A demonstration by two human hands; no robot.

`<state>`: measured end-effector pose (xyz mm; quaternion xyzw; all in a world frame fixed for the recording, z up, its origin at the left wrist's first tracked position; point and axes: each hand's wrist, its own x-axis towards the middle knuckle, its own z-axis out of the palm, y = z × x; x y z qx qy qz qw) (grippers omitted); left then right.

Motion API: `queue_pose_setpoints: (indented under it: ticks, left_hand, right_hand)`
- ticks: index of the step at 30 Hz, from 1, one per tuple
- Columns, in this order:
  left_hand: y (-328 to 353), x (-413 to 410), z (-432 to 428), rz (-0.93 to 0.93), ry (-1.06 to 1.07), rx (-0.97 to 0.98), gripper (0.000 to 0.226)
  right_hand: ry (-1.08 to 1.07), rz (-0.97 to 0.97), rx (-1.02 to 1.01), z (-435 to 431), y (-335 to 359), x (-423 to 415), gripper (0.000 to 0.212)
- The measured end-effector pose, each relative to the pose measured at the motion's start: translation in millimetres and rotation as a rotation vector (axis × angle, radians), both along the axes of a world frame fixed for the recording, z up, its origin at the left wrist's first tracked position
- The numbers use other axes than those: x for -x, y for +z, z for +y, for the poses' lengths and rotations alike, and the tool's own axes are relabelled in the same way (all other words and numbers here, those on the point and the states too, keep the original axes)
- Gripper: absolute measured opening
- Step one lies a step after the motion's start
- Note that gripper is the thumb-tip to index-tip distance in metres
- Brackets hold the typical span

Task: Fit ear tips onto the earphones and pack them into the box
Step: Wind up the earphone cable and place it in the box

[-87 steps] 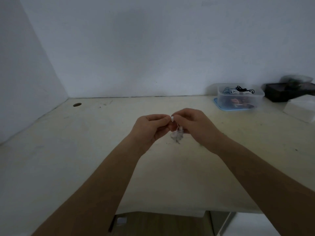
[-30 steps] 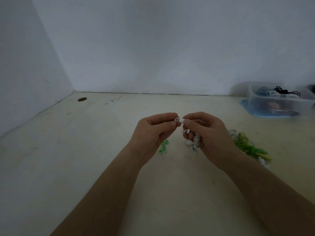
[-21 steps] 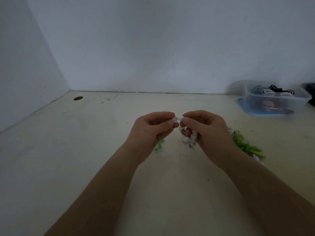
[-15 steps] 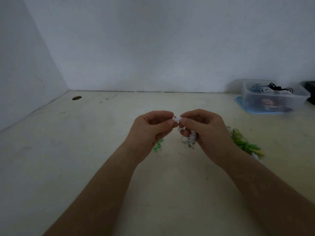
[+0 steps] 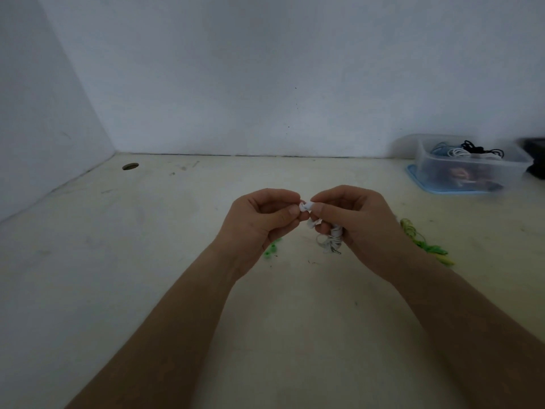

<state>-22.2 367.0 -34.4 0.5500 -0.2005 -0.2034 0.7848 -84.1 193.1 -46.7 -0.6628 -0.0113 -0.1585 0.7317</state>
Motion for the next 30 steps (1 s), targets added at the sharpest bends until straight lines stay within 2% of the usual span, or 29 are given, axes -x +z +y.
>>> queue_pose_setpoints:
  ticks: [14, 19, 23, 30]
  left_hand:
    - [-2.3, 1.2, -3.5, 0.020, -0.006, 0.026, 0.021]
    - [-2.0, 2.0, -3.3, 0.022, -0.017, -0.003, 0.023]
    - [-2.0, 1.5, -2.6, 0.040, -0.031, -0.007, 0.023]
    - [-0.7, 2.5, -2.9, 0.070, -0.064, 0.031, 0.022]
  right_hand:
    - [0.079, -0.002, -0.032, -0.3, 3.9, 2.3, 0.017]
    - [0.055, -0.022, 0.075, -0.3, 8.9, 6.5, 0.017]
    - [0.046, -0.029, 0.134, -0.6, 11.6, 9.7, 0.025]
    - [0.142, 0.025, -0.042, -1.8, 12.3, 8.9, 0.025]
